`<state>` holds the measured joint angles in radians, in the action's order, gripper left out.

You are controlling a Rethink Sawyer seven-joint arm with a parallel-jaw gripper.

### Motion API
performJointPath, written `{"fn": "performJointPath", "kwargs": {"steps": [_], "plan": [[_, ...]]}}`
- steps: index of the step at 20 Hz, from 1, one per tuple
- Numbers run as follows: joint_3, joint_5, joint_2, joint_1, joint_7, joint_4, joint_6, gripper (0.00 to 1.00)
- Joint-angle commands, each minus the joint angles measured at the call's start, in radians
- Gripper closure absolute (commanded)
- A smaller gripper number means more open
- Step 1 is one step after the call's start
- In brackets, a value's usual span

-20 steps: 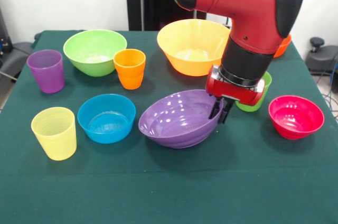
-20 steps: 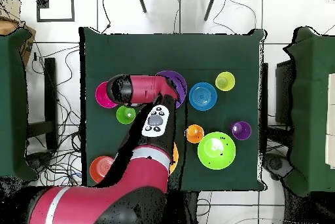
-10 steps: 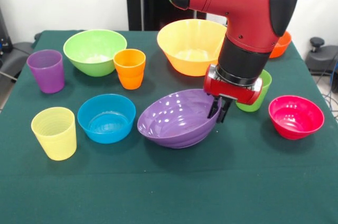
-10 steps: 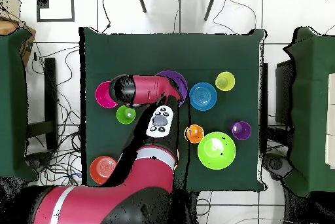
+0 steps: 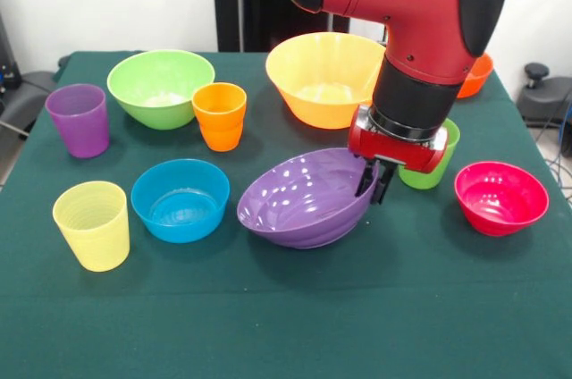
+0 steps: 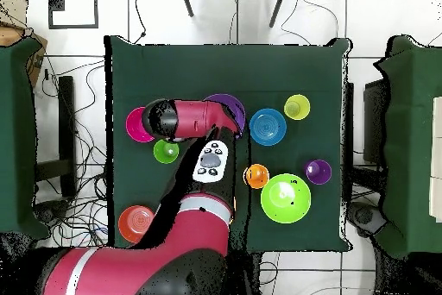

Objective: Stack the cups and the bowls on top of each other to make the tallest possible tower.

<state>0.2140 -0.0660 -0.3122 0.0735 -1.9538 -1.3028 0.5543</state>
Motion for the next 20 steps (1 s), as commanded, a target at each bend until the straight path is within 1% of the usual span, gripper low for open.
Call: {"fn": "performJointPath", "kwargs": {"steps": [1, 10, 16, 20], "plan": [[-0.157, 0.052, -0.019, -0.017, 0.015, -0.098, -0.045, 1.00], [-0.177, 0.052, -0.047, -0.032, 0.023, -0.121, -0.011, 1.00], [-0.198, 0.059, -0.047, -0.047, 0.027, -0.134, -0.047, 1.00], [-0.205, 0.060, -0.052, -0.052, 0.027, -0.139, -0.046, 1.00]]}}
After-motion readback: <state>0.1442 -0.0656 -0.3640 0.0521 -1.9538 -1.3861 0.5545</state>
